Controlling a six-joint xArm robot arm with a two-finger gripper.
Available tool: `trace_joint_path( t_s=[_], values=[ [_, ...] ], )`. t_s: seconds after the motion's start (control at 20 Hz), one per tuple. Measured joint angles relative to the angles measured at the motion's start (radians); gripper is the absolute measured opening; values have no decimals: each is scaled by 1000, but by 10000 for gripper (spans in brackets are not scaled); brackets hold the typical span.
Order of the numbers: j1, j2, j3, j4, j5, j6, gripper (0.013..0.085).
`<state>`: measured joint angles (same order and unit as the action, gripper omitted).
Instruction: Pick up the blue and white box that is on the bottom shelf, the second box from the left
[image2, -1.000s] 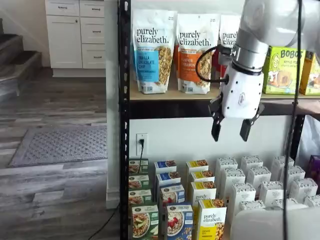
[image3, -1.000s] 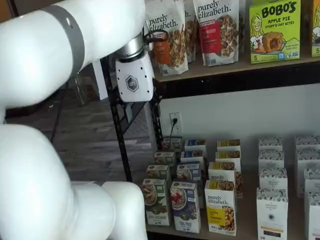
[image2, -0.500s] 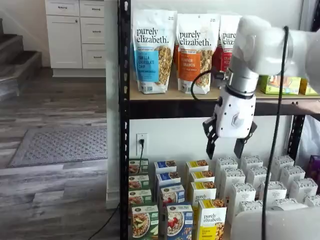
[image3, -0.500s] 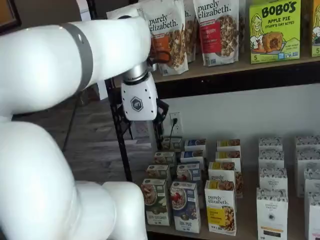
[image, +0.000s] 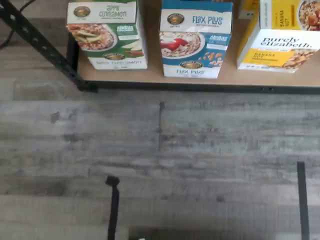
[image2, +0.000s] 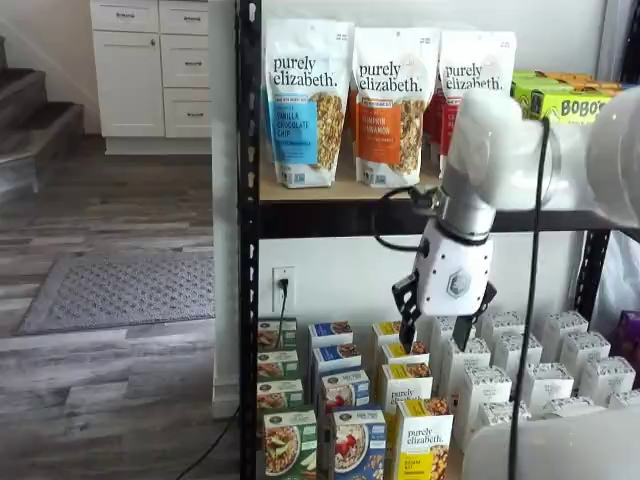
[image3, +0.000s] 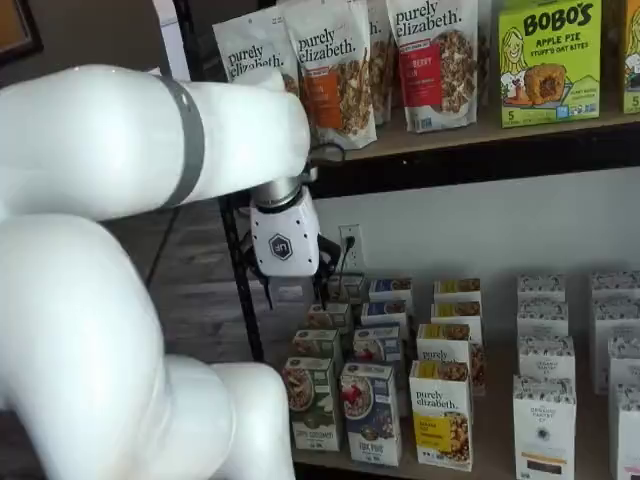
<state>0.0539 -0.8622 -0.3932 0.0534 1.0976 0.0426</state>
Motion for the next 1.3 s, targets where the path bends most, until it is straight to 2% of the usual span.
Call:
trace_joint_path(
  t_s=[0.1, 0.5, 0.95, 1.3],
  values=[
    [20, 19, 29, -25, -61, 30, 850],
    [49, 121, 81, -9, -219, 44, 850],
    [71, 253, 109, -45, -384, 87, 850],
    [67, 364, 129, -27, -550, 64, 850]
  ],
)
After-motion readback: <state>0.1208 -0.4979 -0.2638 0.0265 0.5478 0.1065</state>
